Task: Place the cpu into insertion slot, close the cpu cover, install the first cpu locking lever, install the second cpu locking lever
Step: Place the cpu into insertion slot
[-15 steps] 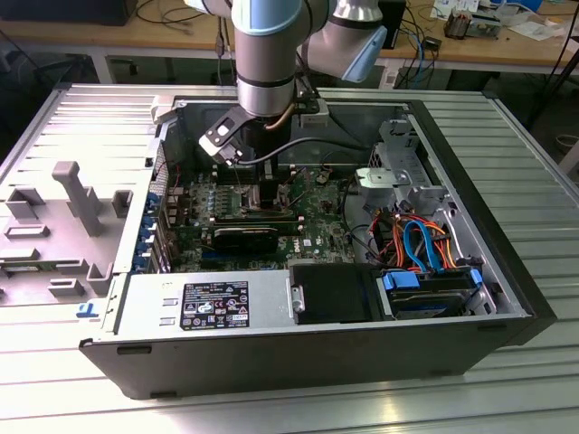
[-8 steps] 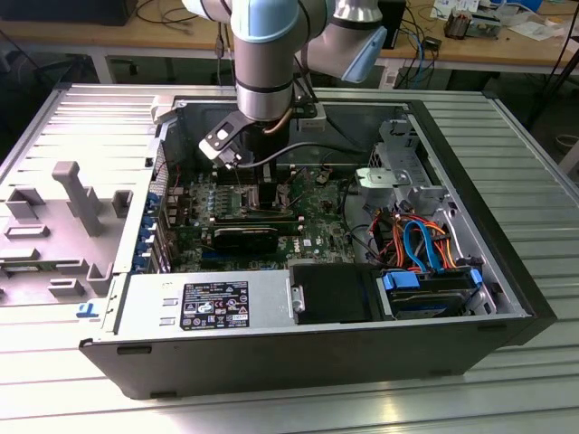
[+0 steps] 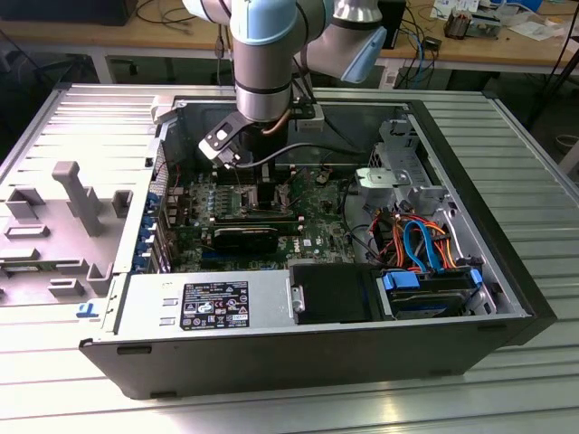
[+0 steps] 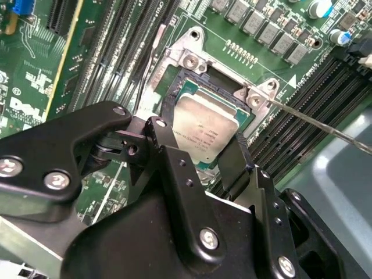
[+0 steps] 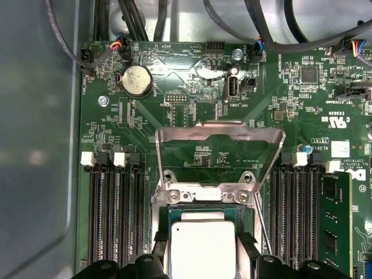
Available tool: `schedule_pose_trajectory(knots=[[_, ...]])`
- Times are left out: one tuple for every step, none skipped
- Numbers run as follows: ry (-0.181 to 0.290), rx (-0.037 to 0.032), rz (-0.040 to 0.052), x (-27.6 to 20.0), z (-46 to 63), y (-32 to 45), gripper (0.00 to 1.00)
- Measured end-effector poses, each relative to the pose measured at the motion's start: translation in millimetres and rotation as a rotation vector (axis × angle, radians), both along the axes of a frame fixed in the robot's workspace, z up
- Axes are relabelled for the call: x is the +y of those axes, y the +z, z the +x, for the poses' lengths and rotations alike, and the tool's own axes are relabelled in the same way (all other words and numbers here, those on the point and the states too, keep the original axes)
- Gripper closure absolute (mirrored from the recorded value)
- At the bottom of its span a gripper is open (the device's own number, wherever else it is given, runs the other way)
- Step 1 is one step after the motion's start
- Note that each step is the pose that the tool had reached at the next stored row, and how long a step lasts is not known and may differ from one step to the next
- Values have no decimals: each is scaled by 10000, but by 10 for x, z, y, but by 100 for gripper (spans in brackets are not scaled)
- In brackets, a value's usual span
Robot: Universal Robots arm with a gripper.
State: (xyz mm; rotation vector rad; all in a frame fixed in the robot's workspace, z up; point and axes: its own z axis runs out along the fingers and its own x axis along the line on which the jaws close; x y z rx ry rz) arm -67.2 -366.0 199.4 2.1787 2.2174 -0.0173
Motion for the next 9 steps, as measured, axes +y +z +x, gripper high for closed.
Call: schedule_pose_trajectory(knots=[[-8,1,-1,0,-1,-3,45],[-14,1,-2,0,-2,-5,45],[-15,0,-2,0,-2,-5,45],[-17,-1,1,0,-2,-6,45],[-17,-1,1,0,-2,-6,45],[-17,-1,1,0,-2,-6,45],[-17,-1,2,0,-2,-6,45],[-17,-1,1,0,-2,-6,45],[-18,-1,2,0,-2,-6,45]])
